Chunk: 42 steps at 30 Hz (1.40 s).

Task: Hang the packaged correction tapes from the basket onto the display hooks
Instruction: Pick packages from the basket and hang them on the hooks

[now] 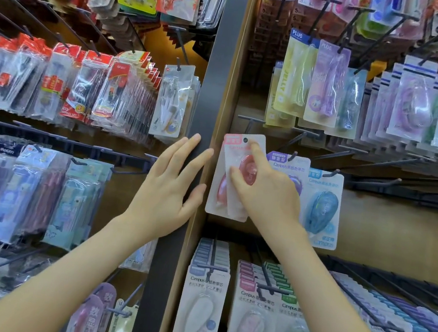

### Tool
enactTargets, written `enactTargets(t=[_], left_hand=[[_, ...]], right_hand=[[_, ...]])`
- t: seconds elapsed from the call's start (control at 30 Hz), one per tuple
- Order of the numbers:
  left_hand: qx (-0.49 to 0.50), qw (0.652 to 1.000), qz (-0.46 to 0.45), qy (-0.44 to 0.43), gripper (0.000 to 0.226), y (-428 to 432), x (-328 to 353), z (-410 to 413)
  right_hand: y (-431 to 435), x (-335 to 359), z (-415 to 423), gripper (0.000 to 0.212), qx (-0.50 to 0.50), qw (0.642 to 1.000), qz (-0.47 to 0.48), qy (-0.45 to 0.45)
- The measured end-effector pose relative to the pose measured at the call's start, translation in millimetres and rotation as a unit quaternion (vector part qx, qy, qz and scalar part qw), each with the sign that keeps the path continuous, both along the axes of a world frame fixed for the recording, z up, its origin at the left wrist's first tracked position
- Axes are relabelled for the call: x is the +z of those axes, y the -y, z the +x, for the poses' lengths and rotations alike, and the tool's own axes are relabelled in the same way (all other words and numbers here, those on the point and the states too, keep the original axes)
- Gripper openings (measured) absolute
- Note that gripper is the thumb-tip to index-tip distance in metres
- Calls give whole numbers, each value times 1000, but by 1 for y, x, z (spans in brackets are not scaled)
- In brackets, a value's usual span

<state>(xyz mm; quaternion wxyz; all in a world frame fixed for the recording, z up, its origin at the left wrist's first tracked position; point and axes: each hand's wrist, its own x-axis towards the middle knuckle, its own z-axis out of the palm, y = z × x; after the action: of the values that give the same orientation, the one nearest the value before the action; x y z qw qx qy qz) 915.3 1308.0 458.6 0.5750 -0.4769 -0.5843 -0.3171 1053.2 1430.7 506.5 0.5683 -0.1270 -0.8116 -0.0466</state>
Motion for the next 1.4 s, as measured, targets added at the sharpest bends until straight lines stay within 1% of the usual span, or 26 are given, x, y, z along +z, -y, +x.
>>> enactTargets(t=[0.13,0.27,0.43,0.6,0.67,0.8,1.03,1.13,1.2,1.3,1.4], left_hand=[[-15,1000,4,5,54,-1,-1,-1],[-16,1000,9,0,54,-1,-1,0],[-14,1000,10,-6,54,-2,-1,-1],[-15,1000,9,-7,53,-2,-1,-2],[-17,1000,7,-9,53,-1,-2,-2],[-27,1000,5,-8,52,-1,-2,-3],[-45,999,14,-2,52,-2,-5,0],[-40,999,8,-1,52,0,-6,2],[-38,999,0,7,52,4,-11,5],[-61,996,-7,62,53,14,-38,15],[-65,989,-18,131,54,31,-80,31]], right_hand=[[3,0,-6,62,-27,1000,9,6],[4,-8,-13,62,-25,999,21,-34],[1,-17,-27,58,2,996,11,-83],[5,-22,-40,57,-61,992,23,-105],[6,-25,-42,56,-67,991,22,-112],[8,-26,-42,57,-32,997,-16,-71],[19,-20,-45,65,-94,994,-38,-34],[18,-23,-46,75,-57,996,-74,1],[23,-31,-41,78,-18,996,-90,6],[37,-54,-26,70,42,997,-65,-21],[57,-91,-12,65,116,991,-30,-64]])
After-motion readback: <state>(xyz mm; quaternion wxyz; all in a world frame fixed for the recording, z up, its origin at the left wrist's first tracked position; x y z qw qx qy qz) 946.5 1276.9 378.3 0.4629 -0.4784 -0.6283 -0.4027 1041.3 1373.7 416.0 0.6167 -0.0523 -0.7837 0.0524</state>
